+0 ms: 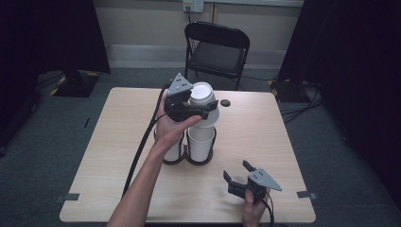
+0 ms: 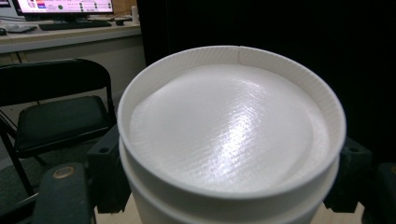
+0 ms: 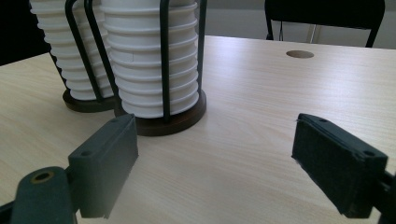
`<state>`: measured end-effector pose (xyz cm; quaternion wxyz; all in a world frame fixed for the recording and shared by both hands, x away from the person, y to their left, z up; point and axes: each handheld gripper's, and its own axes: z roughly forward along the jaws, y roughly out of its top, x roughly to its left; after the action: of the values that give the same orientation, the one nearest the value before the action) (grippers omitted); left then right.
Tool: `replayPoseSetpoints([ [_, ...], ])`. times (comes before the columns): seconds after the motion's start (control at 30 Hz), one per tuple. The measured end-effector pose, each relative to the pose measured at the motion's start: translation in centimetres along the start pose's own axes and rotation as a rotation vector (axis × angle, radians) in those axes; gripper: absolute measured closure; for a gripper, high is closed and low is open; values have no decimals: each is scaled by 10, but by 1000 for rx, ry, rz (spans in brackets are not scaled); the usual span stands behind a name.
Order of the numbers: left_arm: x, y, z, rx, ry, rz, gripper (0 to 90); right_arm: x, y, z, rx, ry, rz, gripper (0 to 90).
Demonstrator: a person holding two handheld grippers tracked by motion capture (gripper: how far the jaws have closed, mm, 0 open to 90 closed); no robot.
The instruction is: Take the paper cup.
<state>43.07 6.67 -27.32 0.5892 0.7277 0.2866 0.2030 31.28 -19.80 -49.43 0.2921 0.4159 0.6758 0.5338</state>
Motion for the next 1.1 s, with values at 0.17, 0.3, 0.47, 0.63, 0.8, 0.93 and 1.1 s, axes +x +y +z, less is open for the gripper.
replayPoseSetpoints([
  [0.17, -2, 7, -7, -46, 1, -14, 214, 0, 0, 0, 1, 0, 0, 139],
  [0.3, -5, 10, -9, -60, 7, 0, 214, 0, 0, 0, 0, 1, 1, 139],
  [0.47, -5, 17, -15, -70, -4, -10, 214, 0, 0, 0, -1, 1, 1, 139],
  [0.63, -5, 19, -25, -81, 2, -13, 214, 0, 0, 0, 1, 1, 0, 138],
  [0.8, -7, 19, -32, -75, -1, -4, 213, 0, 0, 0, 2, 1, -2, 138],
  [0.93, -13, 16, -39, -93, -1, 9, 213, 0, 0, 0, 0, 1, 0, 138],
  [1.1, -14, 13, -46, -112, 11, -3, 213, 0, 0, 0, 3, 0, -3, 138],
])
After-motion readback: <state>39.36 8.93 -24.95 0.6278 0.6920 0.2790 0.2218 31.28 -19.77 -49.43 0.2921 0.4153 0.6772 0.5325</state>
